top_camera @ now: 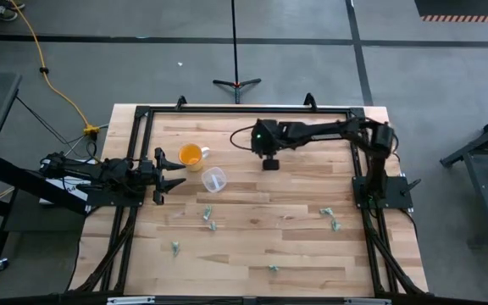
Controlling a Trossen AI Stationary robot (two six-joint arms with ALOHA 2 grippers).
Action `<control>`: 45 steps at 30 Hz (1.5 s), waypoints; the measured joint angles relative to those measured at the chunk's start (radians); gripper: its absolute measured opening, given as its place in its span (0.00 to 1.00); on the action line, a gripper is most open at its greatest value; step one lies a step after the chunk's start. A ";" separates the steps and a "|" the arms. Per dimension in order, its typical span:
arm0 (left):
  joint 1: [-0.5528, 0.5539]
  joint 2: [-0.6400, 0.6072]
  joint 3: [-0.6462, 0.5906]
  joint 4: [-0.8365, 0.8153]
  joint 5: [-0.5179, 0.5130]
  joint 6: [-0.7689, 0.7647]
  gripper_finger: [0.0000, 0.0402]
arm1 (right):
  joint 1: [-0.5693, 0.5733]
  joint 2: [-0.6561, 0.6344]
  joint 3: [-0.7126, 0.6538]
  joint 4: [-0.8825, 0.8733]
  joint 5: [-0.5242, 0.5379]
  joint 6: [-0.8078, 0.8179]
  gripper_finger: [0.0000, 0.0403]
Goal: Pick and place Stevia / Truvia into bins
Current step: Put the stevia packet into the top transparent container
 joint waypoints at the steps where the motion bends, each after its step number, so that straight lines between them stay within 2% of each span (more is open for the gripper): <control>1: 0.000 0.000 0.000 0.001 0.000 0.000 0.60 | -0.004 -0.023 0.000 -0.032 0.016 0.009 0.02; 7: 0.000 0.000 0.000 0.000 0.000 0.000 0.60 | -0.060 -0.147 0.000 -0.210 0.151 0.074 0.02; 10: 0.000 0.000 0.000 0.001 0.000 0.000 0.60 | -0.117 -0.194 0.000 -0.288 0.159 0.109 0.02; 20: 0.000 0.000 0.000 0.001 0.000 0.000 0.60 | -0.308 -0.223 0.000 -0.401 -0.091 0.212 0.02; 23: 0.000 0.000 0.000 0.001 0.000 0.000 0.60 | -0.328 -0.221 0.000 -0.402 -0.116 0.235 0.02; 27: 0.000 0.000 0.000 0.001 0.000 0.000 0.60 | -0.326 -0.221 0.000 -0.422 -0.070 0.241 0.07; 33: 0.000 0.000 0.000 0.001 0.000 0.000 0.60 | -0.324 -0.221 0.000 -0.427 -0.036 0.265 0.25; 35: 0.000 0.000 0.000 0.001 0.000 0.000 0.60 | -0.323 -0.221 0.000 -0.428 -0.066 0.283 0.31; 39: 0.000 0.000 0.000 0.001 0.000 0.000 0.60 | -0.307 -0.224 0.000 -0.485 -0.291 0.324 0.40; 40: 0.000 0.000 0.000 0.001 0.000 -0.002 0.60 | -0.288 -0.230 0.000 -0.506 -0.302 0.351 0.41; 45: 0.000 0.000 0.000 -0.005 0.004 -0.052 0.60 | -0.133 -0.263 0.000 -0.669 -0.223 0.480 0.43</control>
